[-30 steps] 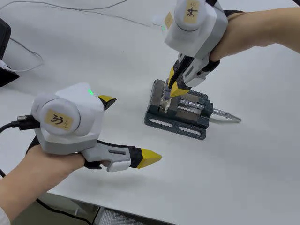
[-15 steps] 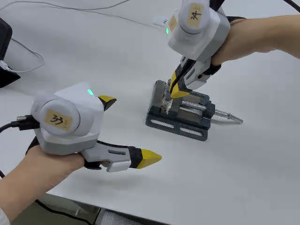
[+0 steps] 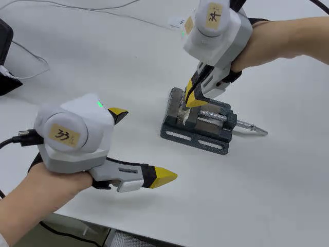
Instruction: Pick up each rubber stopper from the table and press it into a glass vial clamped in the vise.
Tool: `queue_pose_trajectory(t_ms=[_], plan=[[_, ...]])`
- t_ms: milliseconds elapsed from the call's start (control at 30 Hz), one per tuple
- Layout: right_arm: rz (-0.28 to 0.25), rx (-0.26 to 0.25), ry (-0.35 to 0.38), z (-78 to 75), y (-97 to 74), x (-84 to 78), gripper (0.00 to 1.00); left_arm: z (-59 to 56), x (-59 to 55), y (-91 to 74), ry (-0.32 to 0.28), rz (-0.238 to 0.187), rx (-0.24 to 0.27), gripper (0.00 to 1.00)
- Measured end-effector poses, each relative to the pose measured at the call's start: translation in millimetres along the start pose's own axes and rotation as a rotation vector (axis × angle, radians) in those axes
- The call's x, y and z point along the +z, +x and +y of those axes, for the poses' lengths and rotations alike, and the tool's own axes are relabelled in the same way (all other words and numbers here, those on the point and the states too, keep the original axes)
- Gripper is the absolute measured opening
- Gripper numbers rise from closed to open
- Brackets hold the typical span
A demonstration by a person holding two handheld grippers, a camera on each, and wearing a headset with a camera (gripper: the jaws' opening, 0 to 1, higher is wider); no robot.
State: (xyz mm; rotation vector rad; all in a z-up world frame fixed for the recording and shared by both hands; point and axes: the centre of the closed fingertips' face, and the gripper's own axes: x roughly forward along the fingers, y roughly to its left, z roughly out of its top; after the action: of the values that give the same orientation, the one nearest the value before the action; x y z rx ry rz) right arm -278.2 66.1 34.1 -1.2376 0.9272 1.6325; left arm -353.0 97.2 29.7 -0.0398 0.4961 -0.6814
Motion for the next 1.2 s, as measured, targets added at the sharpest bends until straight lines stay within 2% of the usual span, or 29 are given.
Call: queue_pose_trajectory(t_ms=[67, 267, 433, 700, 767, 867, 1100, 1200], plan=[[0.009, -0.010, 0.016, 0.4, 0.9, 0.4, 0.00, -0.3, 0.2, 0.3, -0.004, -0.002, -0.001, 0.98], [0.017, -0.043, 0.000, -0.9, 2.2, -0.4, 0.00, -1.4, 0.3, 2.9, -0.013, -0.001, -0.006, 0.98], [-0.001, -0.039, 0.042, -0.5, 2.8, -0.2, 0.00, -2.0, 1.6, 7.4, -0.016, 0.000, -0.013, 0.98], [0.027, -0.020, 0.051, -4.4, 6.1, -1.1, 0.00, 0.5, 10.5, 11.1, -0.022, -0.017, -0.013, 0.98], [0.015, -0.017, 0.086, -5.1, 6.2, -2.5, 0.00, 1.6, 11.7, 11.5, -0.026, -0.020, -0.011, 0.98], [-0.001, -0.017, 0.110, -3.5, 6.2, -2.1, 0.00, 3.2, 11.9, 11.8, -0.030, -0.022, -0.009, 0.98], [0.024, -0.016, 0.091, -4.2, 7.4, -1.1, 0.00, 7.2, 12.2, 11.7, -0.039, -0.023, -0.004, 0.98], [0.024, -0.005, 0.120, -7.4, 7.3, -2.0, 0.00, 8.2, 11.8, 11.8, -0.040, -0.022, -0.003, 0.98]])
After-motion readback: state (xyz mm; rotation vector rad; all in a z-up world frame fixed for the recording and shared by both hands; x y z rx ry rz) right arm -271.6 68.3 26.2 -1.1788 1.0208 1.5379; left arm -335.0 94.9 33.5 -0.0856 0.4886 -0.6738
